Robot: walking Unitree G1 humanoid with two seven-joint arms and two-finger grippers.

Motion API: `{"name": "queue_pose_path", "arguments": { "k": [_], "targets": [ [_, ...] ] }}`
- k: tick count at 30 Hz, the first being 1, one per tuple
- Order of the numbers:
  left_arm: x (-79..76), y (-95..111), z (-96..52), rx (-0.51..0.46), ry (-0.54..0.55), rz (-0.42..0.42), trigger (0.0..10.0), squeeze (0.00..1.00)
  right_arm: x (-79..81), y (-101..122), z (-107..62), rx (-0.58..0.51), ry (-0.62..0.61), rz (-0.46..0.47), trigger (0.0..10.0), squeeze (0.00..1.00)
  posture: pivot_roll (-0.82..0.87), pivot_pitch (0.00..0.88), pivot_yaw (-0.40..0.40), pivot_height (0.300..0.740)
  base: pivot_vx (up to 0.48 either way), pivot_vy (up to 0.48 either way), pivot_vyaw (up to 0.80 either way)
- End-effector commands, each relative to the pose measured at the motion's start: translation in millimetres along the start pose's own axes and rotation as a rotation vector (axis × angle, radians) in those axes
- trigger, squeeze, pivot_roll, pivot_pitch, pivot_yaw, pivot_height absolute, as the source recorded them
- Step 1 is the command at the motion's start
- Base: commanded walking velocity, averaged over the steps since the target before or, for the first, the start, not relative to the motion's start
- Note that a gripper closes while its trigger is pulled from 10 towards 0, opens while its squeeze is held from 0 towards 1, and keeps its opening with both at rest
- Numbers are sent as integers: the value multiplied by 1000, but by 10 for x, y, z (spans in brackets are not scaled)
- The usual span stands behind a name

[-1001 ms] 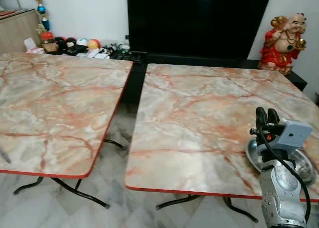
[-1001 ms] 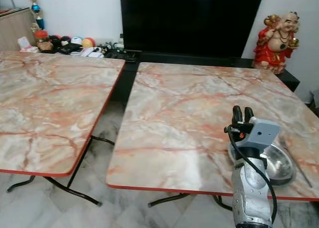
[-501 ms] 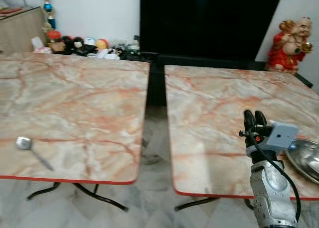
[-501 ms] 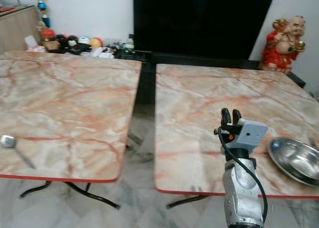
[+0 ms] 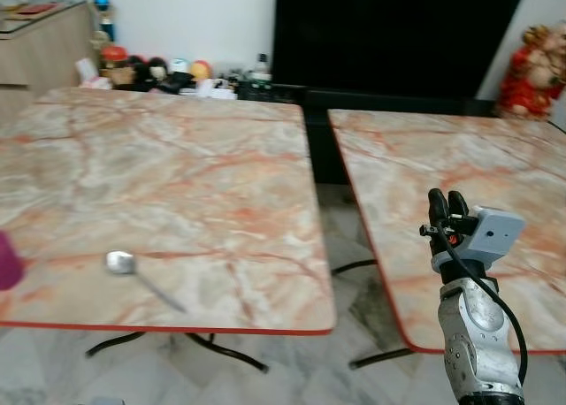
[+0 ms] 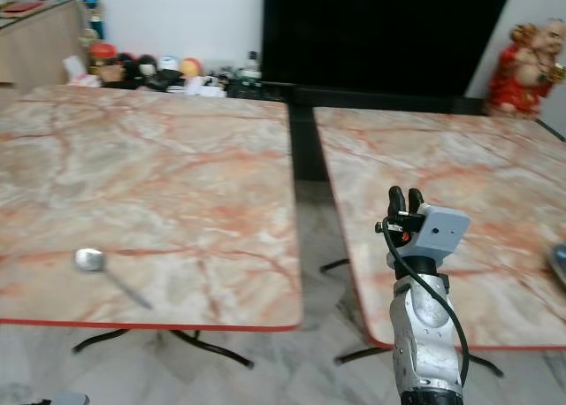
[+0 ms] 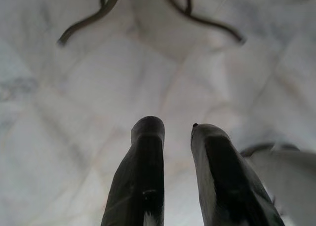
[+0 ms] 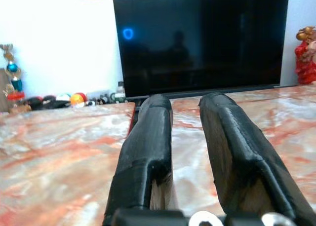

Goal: Setting the table

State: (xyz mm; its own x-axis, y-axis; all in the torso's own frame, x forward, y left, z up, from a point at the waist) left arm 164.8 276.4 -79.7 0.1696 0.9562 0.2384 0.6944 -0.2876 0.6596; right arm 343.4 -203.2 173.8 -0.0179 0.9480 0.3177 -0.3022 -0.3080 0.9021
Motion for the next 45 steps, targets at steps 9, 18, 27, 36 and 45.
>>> {"name": "queue_pose_path", "arguments": {
  "k": [9,18,27,36,45],
  "targets": [
    [-61,-86,-24,21,-2,-35,10000,0,-40,-1,-25,9,-15,-6,10000,0,108,70,-45,740,0,480,0],
    [-60,-79,-24,15,6,-38,10000,0,-27,-19,-27,16,-10,0,10000,0,113,72,-45,740,0,373,0],
    [-60,-94,-34,15,5,-31,10000,0,40,-5,-3,13,33,-26,10000,0,118,70,-45,740,0,0,0],
    [-62,-92,-34,14,3,-29,10000,0,50,-21,-7,22,47,-31,10000,0,120,68,-42,740,0,0,756],
    [-65,-92,-34,13,2,-30,10000,0,18,-16,-2,28,50,-40,10000,0,119,71,-43,740,0,0,800]
  ]
}}
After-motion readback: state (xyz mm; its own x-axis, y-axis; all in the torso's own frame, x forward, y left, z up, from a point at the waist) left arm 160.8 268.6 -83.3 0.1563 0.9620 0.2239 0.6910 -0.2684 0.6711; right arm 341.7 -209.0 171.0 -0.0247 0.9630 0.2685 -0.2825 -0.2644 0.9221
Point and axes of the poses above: a point about 5 cm out from each wrist's last joint towards the gripper, its own z axis pointing out of the wrist towards the gripper, its own y axis along the axis of the wrist's last joint, x = y × z, the point moved 2 cm from there along z, pointing out of the wrist towards the gripper, and after that the axes turned 12 degrees about z, right-handed, at the moved point
